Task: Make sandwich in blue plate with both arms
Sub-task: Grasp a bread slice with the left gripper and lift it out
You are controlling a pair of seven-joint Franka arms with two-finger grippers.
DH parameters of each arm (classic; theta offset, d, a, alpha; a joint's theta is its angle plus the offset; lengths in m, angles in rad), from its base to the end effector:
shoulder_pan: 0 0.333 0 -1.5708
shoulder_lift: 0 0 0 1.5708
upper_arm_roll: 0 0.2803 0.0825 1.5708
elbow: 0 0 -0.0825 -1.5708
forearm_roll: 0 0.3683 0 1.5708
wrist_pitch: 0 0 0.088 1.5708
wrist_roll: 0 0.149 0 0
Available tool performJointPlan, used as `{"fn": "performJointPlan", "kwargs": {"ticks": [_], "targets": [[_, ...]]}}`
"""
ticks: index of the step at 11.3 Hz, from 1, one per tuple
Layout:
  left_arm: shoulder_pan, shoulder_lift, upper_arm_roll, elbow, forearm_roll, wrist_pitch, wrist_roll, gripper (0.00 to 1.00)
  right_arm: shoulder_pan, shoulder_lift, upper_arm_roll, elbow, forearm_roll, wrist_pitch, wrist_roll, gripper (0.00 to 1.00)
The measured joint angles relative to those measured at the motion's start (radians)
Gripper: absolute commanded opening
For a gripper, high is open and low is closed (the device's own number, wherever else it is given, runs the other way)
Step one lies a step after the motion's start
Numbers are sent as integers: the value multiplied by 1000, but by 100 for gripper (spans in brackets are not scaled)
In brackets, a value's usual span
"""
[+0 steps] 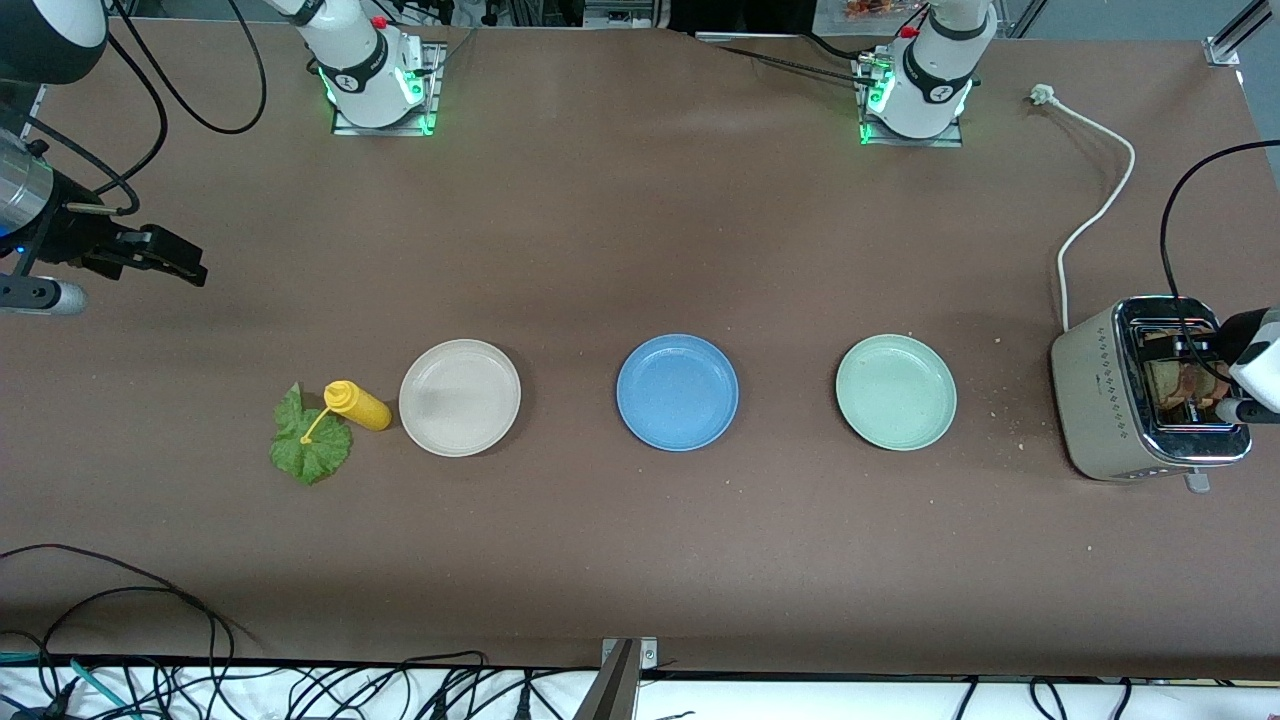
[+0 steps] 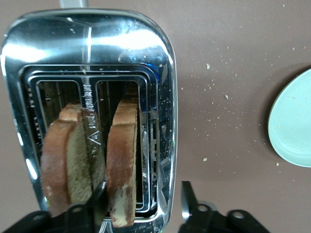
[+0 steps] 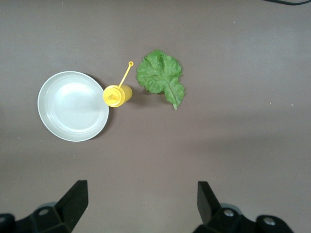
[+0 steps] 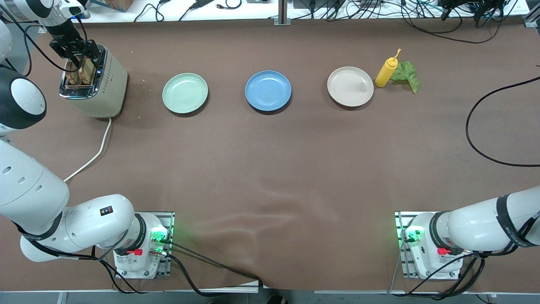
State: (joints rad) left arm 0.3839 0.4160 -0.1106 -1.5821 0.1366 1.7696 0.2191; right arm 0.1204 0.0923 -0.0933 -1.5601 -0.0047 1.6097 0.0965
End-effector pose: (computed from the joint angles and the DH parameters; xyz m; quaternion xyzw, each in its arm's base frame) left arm 0.5817 0.1864 0.3152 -0.9927 -0.0081 0.1192 0.0137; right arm 0.5630 0.0163 0.5043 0.9992 -0.0344 -0.0207 0.0079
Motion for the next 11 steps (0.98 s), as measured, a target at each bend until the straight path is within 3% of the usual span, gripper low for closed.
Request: {"fn": "performJointPlan", "kwargs": {"ticks": [1,2,8,11], "targets": [[0,8,-1,-3,0,2,0,4,0,0,0,0,0,0,0,100],[0,16,-1,-5,0,6,0,2,0,0,0,0,0,0,0,100],[4,2,-7,17,15,1,1,1,0,0,0,0,0,0,0,100],[-1,-43,-71,117,15,-161,0,1,0,0,0,0,0,0,0,100]]}}
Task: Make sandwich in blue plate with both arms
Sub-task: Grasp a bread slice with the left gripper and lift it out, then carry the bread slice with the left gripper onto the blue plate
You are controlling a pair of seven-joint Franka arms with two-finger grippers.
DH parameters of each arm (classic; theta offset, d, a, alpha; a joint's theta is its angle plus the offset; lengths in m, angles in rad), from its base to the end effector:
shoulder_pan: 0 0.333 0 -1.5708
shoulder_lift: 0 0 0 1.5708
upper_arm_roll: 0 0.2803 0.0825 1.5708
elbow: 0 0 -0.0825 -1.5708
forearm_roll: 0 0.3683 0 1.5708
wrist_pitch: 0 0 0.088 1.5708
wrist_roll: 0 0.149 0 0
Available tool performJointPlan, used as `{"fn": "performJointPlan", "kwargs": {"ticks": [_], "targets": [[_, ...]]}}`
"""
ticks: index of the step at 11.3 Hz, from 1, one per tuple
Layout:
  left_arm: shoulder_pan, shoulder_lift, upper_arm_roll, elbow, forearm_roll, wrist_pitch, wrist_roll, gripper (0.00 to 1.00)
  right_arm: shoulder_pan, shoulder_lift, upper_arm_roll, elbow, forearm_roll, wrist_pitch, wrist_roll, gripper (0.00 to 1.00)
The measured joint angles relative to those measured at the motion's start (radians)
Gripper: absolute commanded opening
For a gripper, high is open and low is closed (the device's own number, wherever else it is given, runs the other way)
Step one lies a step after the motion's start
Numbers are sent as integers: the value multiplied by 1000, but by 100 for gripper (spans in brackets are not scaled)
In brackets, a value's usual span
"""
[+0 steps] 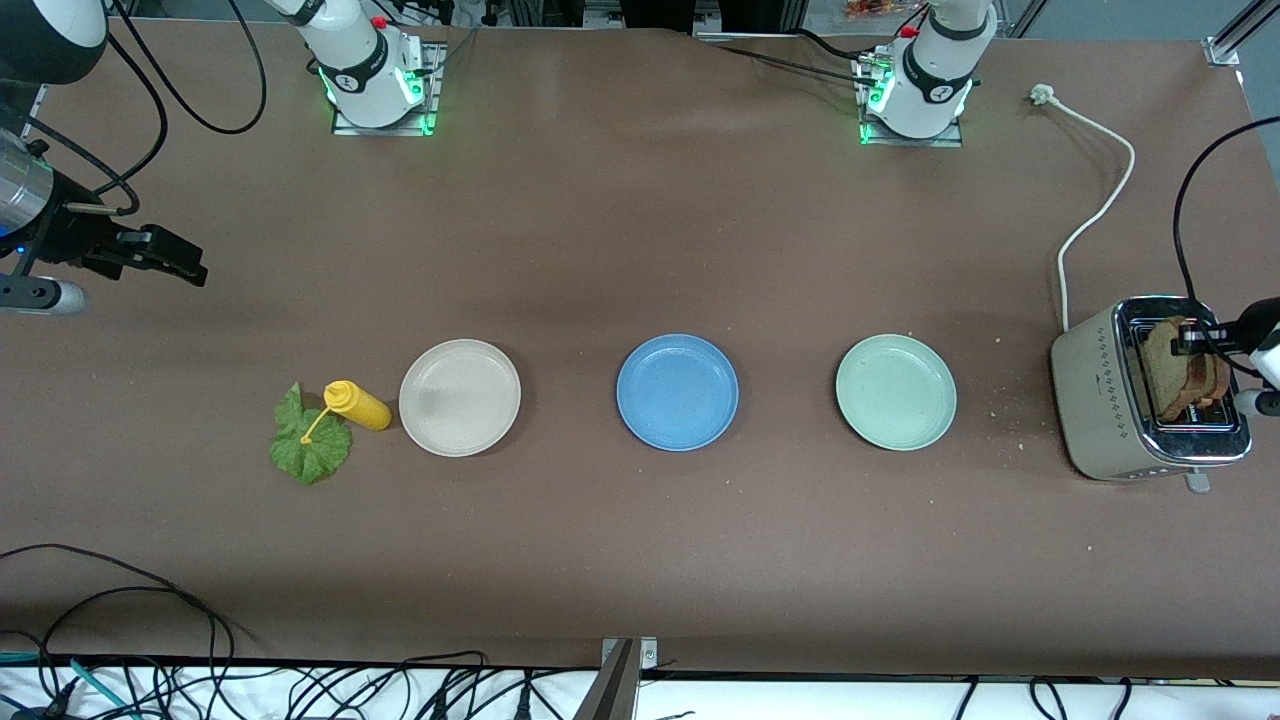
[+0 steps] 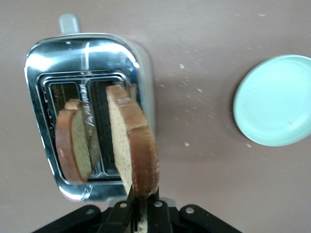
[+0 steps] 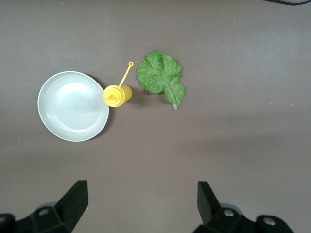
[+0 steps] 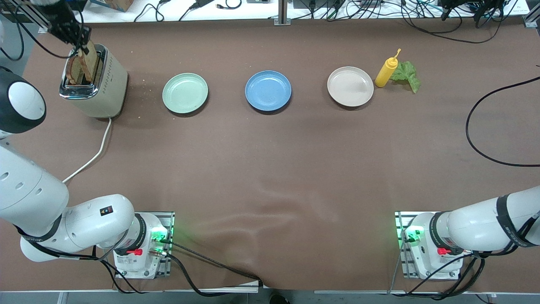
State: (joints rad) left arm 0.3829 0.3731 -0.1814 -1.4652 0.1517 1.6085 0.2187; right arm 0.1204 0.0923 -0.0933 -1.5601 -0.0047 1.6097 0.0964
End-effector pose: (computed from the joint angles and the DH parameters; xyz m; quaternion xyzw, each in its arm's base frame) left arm 0.5887 0.1538 0.3845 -0.9928 0.0174 0.1176 0.0175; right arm 0.5630 0.0163 0.5043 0.9992 -0.0344 -0.0207 0.0079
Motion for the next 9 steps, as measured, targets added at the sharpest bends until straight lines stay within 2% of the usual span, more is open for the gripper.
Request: {"fn": "performJointPlan", "kwargs": {"ticks": [3,6,7,9], "targets": [[-5,-40,-145,118,-1,-224,-2,2,0,0,0,0,0,0,0,100],[-20,-31,-345,119,-33,-280,-13,3,0,0,0,0,0,0,0,100],[-41,-13,-374,112,-108,-280,-30,3,0,0,0,1,0,0,0,100],[-97,56,-381,100,-267,-243,-70,3,0,0,0,1,0,0,0,100]]}}
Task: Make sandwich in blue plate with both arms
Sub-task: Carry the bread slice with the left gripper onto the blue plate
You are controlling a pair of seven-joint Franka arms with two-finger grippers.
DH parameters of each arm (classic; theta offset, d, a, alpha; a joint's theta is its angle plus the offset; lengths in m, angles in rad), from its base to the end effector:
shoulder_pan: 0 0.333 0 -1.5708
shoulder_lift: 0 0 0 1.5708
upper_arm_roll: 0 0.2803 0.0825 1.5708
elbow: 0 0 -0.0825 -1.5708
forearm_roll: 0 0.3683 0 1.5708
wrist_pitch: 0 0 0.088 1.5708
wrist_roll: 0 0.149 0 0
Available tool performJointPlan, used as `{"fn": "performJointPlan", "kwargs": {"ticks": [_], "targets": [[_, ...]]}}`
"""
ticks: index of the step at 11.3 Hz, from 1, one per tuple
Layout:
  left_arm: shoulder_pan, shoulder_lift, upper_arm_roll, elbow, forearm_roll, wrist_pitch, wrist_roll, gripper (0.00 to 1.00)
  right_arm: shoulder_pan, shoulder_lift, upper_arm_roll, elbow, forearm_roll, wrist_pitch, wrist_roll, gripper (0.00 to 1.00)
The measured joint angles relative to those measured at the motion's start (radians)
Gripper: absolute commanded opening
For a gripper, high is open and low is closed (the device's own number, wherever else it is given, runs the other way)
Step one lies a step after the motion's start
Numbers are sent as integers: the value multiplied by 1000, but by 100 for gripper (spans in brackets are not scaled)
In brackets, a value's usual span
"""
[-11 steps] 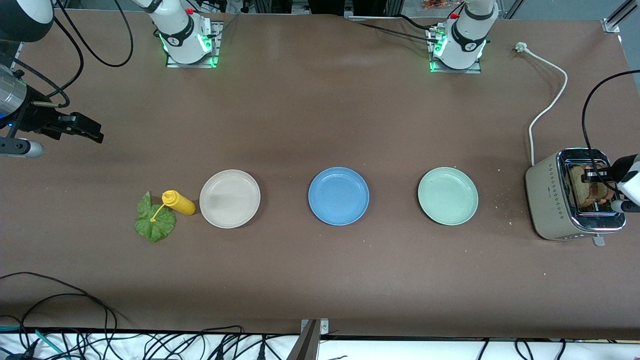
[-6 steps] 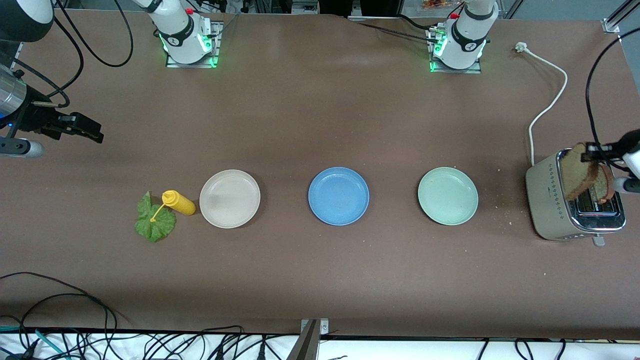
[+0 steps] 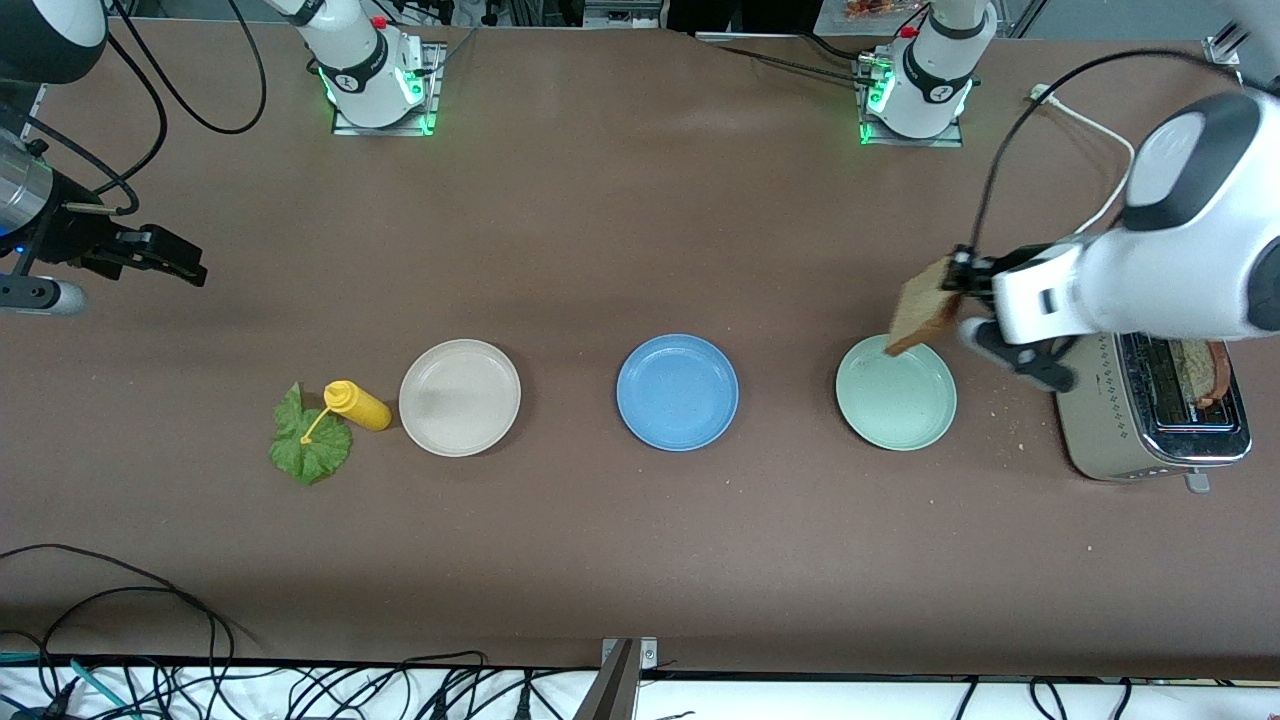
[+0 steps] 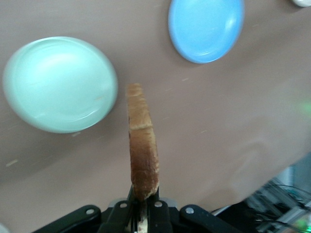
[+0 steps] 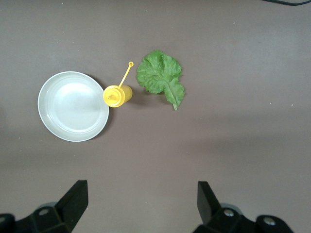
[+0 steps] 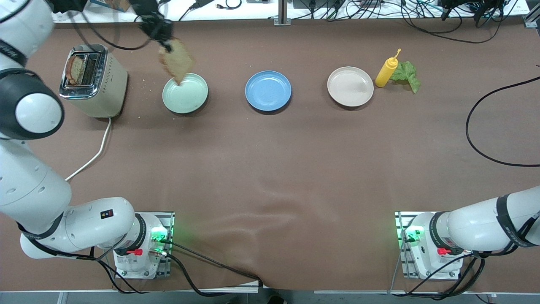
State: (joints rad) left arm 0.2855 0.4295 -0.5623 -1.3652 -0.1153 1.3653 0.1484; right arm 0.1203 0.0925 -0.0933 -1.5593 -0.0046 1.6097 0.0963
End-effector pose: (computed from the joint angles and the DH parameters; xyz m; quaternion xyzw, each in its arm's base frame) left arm 0.5675 -0.1356 0.4182 0.9469 -0.2057 -0.1892 0.1588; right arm 0.5632 0.0162 0.5046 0.9992 -0.0344 -0.0204 0.0079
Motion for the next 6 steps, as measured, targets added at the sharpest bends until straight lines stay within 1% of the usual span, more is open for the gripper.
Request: {"fn": "performJointPlan", "kwargs": {"ticks": [3,5,6], "targets": [[-89,139,0,-2,-174,220,-27,8,0,0,0,0,0,0,0,100],[-133,241,0,-4,-282,375,-28,8,0,0,-1,0,0,0,0,100],[-153,289,0,-4,-317,448,-28,8,0,0,-1,0,0,0,0,100]]}}
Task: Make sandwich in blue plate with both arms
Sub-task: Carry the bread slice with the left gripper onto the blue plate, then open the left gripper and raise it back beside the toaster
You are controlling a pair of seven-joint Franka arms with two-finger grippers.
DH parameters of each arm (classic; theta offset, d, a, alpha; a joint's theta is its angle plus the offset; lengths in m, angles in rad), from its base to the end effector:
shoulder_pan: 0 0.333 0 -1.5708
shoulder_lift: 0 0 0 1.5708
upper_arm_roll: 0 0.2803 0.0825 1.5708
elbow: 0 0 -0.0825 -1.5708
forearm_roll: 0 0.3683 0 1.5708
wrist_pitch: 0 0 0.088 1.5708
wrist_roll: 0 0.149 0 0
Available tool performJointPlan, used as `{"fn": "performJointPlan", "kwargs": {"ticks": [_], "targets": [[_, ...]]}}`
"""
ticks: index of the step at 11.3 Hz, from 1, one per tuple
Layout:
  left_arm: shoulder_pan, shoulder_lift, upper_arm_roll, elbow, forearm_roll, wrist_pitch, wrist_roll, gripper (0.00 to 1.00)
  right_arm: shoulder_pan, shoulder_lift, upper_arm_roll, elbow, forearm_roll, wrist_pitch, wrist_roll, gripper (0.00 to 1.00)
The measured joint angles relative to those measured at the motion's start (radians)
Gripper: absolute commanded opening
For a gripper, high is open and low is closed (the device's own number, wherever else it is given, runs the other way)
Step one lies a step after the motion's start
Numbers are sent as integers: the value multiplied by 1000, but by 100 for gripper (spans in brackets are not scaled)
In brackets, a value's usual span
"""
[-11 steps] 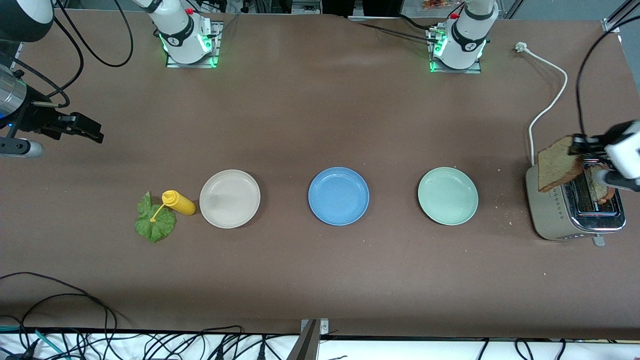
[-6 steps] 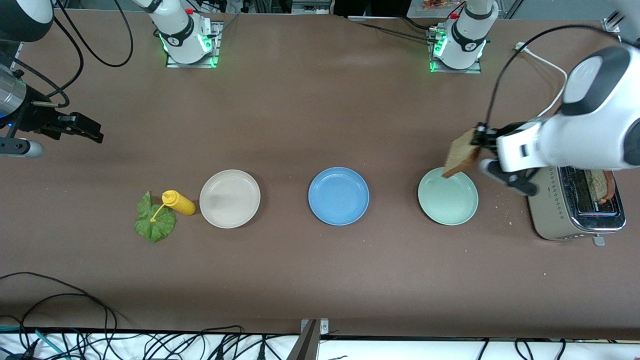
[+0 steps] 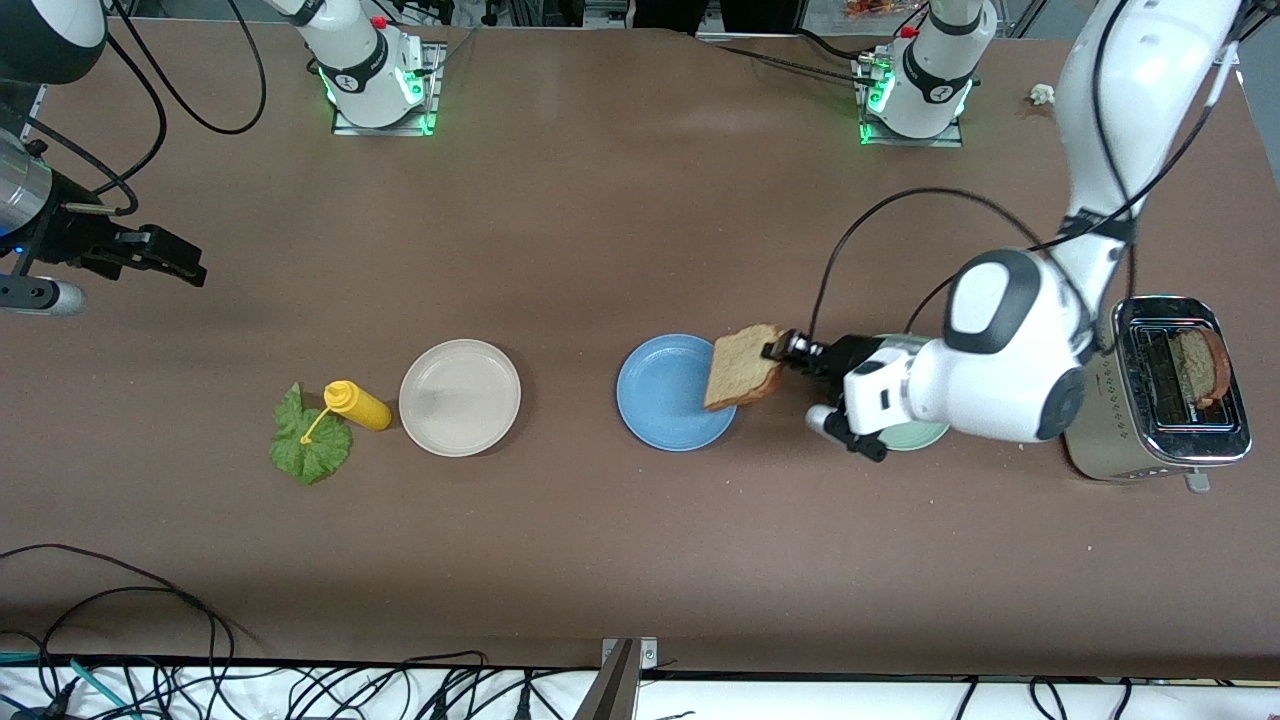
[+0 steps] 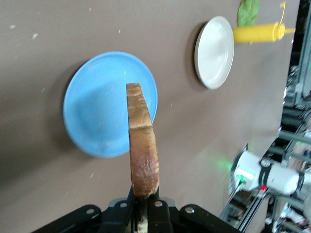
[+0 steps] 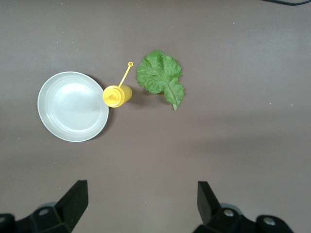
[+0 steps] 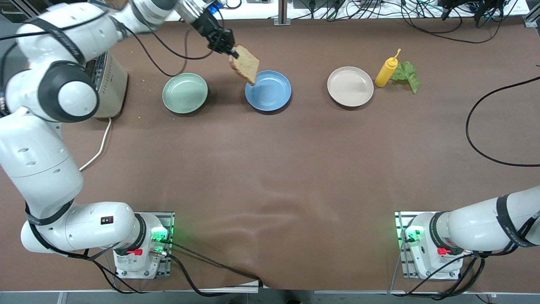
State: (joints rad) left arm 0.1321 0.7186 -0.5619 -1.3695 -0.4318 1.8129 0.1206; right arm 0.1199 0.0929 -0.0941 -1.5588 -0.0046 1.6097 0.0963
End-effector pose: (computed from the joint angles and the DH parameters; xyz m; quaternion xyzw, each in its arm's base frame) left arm 0.6115 -0.2682 0.2974 0.9107 -0.1449 -0.1405 0.3604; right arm 0.5633 0.0156 0.5046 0.9991 -0.0350 -0.0203 0.0079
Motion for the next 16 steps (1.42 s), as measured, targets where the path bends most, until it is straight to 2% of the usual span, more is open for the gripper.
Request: {"fn": "performJointPlan", "kwargs": {"ticks": [3,5,6,7,8,9,12,16], "targets": [[-70,119,0,0,-106,195,0,8,0,0,0,0,0,0,0,100],[-103,185,0,0,-204,242,11,8,0,0,0,0,0,0,0,100],[-115,212,0,0,-219,249,35,11,0,0,0,0,0,0,0,100],[-124,235,0,0,-220,252,57,23,0,0,0,0,0,0,0,100],[-127,251,4,0,-220,257,75,84,0,0,0,0,0,0,0,100],[-127,257,15,0,-220,257,93,100,0,0,0,0,0,0,0,100],[-119,259,41,0,-220,254,132,100,0,0,0,0,0,0,0,100],[-44,255,52,7,-201,147,187,100,0,0,0,0,0,0,0,100]]}}
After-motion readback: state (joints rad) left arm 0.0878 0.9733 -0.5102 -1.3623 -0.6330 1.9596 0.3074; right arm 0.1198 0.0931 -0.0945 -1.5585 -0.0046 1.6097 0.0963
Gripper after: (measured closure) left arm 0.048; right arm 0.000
